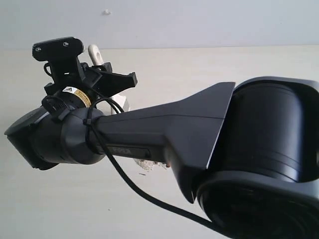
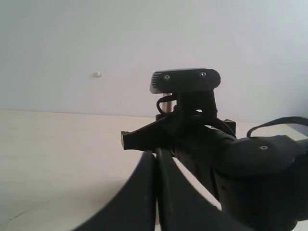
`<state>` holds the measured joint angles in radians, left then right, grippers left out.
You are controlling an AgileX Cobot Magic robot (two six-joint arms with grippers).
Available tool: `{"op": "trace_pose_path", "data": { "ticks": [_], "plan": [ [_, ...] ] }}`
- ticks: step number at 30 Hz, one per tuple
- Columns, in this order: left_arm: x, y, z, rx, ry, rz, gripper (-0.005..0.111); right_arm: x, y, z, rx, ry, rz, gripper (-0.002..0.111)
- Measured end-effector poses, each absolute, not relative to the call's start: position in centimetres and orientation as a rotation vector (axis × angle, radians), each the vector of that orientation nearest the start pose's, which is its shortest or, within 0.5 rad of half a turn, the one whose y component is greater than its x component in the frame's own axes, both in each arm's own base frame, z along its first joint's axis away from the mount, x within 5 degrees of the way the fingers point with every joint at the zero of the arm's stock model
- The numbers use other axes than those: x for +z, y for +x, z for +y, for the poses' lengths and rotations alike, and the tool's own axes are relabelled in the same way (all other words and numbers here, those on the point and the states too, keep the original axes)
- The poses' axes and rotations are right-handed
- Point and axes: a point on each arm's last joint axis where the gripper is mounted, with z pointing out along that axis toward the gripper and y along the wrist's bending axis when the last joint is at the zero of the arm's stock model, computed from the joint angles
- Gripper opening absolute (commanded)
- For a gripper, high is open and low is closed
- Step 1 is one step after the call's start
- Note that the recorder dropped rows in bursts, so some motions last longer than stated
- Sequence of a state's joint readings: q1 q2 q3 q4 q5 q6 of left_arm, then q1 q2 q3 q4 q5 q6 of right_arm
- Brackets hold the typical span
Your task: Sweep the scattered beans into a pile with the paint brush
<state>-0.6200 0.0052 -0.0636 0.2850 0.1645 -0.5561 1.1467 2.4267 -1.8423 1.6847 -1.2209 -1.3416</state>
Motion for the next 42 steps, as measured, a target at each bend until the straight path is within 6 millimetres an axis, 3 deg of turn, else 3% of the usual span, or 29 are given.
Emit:
{"op": "trace_pose_path", "data": {
  "ticks": [11, 22, 32, 42],
  "plan": [
    [22.0, 4.6, -2.8, -0.659, 0.242, 1.604, 0.000, 15.6, 28.0, 41.4, -0.353, -0.172, 1.827, 0.000],
    [22.0, 4.6, -2.8, -0.659, 0.242, 1.604, 0.000, 18.0, 28.2, 41.9, -0.267, -0.092, 1.800, 0.000],
    [22.0, 4.6, -2.8, -0.659, 0.242, 1.604, 0.000, 17.8, 28.2, 41.7, -0.232, -0.023, 1.840, 0.000],
    [22.0, 4.6, -2.8, -0.659, 0.242, 1.604, 0.000, 19.4, 27.0, 42.2, -0.132, 0.051, 1.838, 0.000]
  ]
}}
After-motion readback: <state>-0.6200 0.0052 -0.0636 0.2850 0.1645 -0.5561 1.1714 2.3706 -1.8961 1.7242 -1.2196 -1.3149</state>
